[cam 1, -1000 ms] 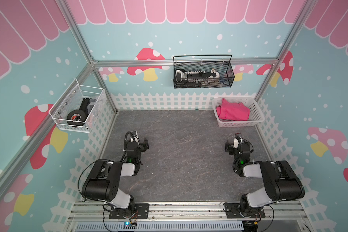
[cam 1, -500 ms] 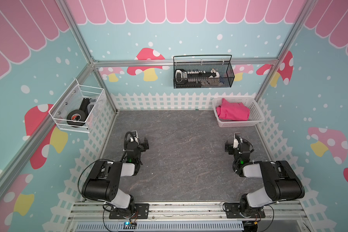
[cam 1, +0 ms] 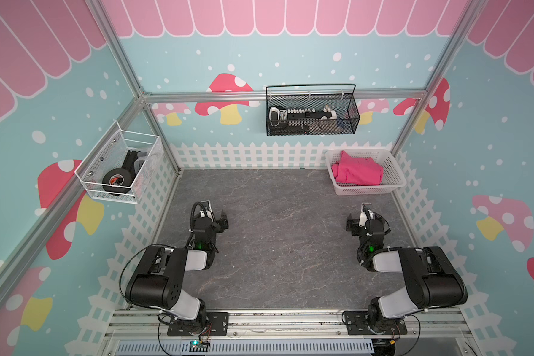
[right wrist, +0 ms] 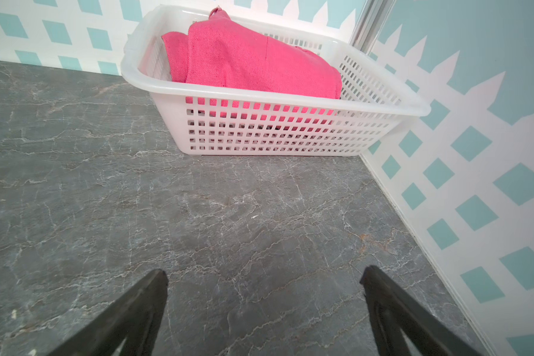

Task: Roll up the long pants
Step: Reset both arms

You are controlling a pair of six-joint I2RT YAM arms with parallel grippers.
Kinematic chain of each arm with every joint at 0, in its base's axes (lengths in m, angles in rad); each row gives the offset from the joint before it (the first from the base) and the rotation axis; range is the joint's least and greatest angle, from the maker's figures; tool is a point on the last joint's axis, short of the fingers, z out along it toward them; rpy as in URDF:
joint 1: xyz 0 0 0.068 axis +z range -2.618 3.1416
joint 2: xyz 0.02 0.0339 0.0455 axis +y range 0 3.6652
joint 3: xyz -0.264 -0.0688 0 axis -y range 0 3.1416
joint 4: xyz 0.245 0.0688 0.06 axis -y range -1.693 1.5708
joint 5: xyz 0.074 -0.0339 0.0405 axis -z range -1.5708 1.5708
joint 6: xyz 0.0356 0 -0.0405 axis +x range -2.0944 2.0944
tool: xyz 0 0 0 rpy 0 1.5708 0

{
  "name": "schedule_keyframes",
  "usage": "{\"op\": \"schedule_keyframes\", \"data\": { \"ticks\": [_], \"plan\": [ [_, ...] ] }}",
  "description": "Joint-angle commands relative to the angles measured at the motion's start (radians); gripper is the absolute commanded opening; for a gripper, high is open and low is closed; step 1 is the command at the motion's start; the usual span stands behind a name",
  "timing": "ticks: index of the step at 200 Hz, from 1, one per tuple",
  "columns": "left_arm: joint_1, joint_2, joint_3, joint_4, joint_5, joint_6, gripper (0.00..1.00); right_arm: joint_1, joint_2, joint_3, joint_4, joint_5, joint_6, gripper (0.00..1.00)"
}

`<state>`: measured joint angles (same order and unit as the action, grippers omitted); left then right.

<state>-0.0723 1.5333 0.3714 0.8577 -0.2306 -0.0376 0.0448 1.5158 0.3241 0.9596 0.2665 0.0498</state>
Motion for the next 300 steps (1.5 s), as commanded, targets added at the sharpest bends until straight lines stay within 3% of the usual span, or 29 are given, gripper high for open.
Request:
{"op": "schedule_keyframes", "data": {
  "ticks": [1, 186, 203, 224, 241, 265, 282, 300],
  "plan": [
    [0.008, -0.001, 0.017, 0.026, 0.013, 0.011, 0.99, -0.005, 0.006, 0.013, -0.004, 0.017, 0.005, 0.99],
    [0.007, -0.001, 0.018, 0.026, 0.013, 0.011, 0.99, -0.005, -0.006, 0.004, 0.021, 0.014, 0.0, 0.99],
    [0.008, -0.001, 0.017, 0.026, 0.013, 0.011, 0.99, 0.011, -0.184, -0.07, 0.005, -0.047, -0.039, 0.99],
    [0.008, -0.001, 0.018, 0.024, 0.015, 0.011, 0.99, 0.024, -0.559, -0.074, -0.374, 0.019, 0.006, 0.99],
    [0.01, -0.001, 0.018, 0.023, 0.019, 0.01, 0.99, 0.024, -0.762, -0.087, -0.508, 0.016, -0.059, 0.99],
    [0.01, -0.001, 0.018, 0.023, 0.018, 0.01, 0.99, 0.021, -0.937, -0.159, -0.489, -0.024, -0.122, 0.99],
    [0.009, -0.001, 0.018, 0.023, 0.019, 0.01, 0.99, 0.013, -0.859, -0.223, -0.33, -0.029, -0.12, 0.99],
    [0.009, -0.001, 0.019, 0.023, 0.019, 0.01, 0.99, -0.011, -0.575, -0.211, -0.18, -0.033, -0.101, 0.99]
  ]
}}
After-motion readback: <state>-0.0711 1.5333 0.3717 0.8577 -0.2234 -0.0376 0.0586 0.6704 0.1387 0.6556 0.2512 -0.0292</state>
